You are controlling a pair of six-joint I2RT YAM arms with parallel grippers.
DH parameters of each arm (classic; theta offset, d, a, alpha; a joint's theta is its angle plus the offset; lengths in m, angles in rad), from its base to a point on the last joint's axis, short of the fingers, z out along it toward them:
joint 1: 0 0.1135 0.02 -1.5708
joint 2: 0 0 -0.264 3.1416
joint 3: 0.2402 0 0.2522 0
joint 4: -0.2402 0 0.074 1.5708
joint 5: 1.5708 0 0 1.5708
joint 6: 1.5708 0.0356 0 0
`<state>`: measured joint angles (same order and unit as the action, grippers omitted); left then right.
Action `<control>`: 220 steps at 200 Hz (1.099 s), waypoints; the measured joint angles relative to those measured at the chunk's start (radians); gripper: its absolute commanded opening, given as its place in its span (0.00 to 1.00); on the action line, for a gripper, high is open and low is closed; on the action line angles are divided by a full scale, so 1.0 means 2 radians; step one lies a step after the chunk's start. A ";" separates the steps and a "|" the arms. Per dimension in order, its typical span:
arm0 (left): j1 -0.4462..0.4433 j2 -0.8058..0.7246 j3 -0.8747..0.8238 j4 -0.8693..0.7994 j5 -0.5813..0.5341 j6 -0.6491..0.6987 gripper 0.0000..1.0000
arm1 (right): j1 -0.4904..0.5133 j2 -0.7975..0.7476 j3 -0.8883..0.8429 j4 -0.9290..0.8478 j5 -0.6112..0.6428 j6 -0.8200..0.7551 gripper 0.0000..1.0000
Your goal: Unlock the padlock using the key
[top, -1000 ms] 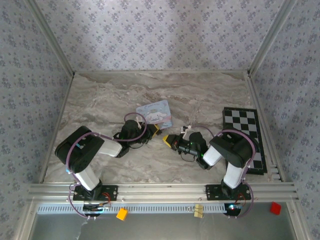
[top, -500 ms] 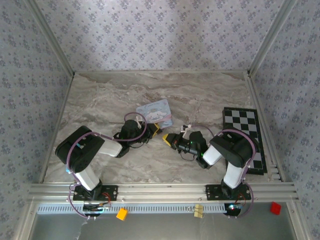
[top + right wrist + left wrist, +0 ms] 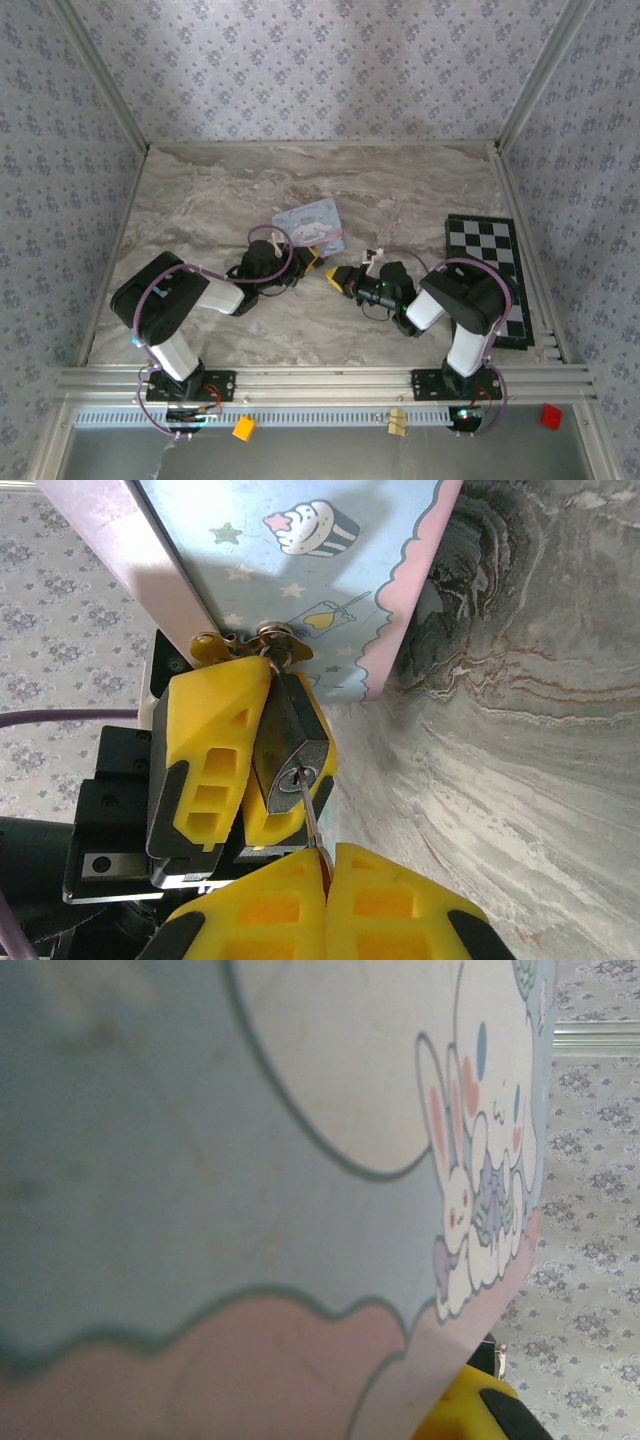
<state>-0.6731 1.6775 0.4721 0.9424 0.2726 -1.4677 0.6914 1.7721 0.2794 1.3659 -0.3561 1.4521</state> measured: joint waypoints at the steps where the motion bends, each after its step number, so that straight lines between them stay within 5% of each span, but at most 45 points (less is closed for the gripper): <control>1: 0.000 0.000 0.000 0.000 0.000 0.000 0.04 | 0.000 0.000 0.000 0.000 0.000 0.000 0.00; 220: 0.002 0.000 -0.006 0.025 -0.002 -0.011 0.03 | -0.002 -0.003 0.010 0.000 -0.002 0.015 0.00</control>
<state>-0.6682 1.6775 0.4606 0.9924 0.2684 -1.4906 0.6865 1.7668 0.2985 1.3663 -0.3611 1.4826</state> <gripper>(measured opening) 0.131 0.050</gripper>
